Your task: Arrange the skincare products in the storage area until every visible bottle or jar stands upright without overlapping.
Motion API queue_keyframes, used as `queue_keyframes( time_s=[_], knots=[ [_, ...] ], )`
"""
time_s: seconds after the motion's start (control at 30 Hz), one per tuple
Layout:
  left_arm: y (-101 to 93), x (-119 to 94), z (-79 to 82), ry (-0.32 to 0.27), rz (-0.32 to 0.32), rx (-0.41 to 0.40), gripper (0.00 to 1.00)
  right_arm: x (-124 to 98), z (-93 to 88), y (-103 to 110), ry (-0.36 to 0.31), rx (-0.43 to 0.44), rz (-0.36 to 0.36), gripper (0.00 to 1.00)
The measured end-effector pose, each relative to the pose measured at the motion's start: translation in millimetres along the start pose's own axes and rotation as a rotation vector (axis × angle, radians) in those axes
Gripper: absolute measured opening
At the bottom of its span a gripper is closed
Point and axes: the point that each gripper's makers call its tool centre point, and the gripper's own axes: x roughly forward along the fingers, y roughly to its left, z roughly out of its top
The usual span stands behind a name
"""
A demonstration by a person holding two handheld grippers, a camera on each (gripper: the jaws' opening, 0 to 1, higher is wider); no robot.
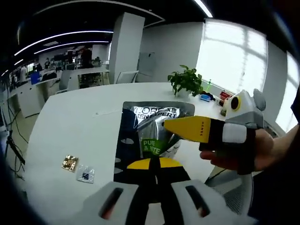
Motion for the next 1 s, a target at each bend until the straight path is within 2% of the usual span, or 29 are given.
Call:
queue_keyframes(
  time_s=[0.13, 0.27, 0.3, 0.33, 0.4, 0.47, 0.67, 0.73, 0.83, 0.93, 1.0],
  knots=[
    [-3.6, 2, -2.0, 0.009, -0.009, -0.016, 0.01, -1, -1.9, -4, 0.005, 0.02, -0.012, 0.11],
    [-9.1, 3, -4.3, 0.011, -0.014, -0.015, 0.02, -2, -1.4, -6, 0.003, 0.069, -0.003, 0.09],
    [-11.4, 3, -4.9, 0.006, -0.024, 0.0, 0.02, -3, -1.2, -7, 0.002, 0.077, -0.002, 0.09],
    [-16.5, 4, -2.9, -0.02, -0.062, 0.051, 0.03, -5, 0.5, -7, -0.008, 0.096, -0.001, 0.08],
    [-18.1, 3, -5.5, -0.024, -0.064, 0.039, 0.04, -7, 1.0, -9, -0.002, 0.113, 0.001, 0.07],
    [-21.3, 2, -3.5, -0.047, -0.084, 0.073, 0.05, -10, 1.9, -11, 0.0, 0.123, 0.004, 0.07],
    [-24.2, -1, -1.0, -0.066, -0.119, 0.082, 0.12, -16, 6.3, -17, 0.016, 0.145, 0.028, 0.05],
    [-26.6, -4, 1.6, -0.08, -0.129, 0.09, 0.13, -16, 8.1, -17, 0.022, 0.139, 0.041, 0.05],
    [-30.5, -14, 17.1, -0.15, -0.166, 0.06, 0.18, -21, 4.2, -12, 0.065, 0.071, 0.082, 0.04],
    [-25.7, -20, 23.1, -0.162, -0.161, 0.065, 0.22, -25, 9.1, -12, 0.066, 0.078, 0.112, 0.04],
    [-17.7, -25, 28.2, -0.174, -0.146, 0.059, 0.27, -27, 14.9, -10, 0.056, 0.118, 0.153, 0.03]
  ],
)
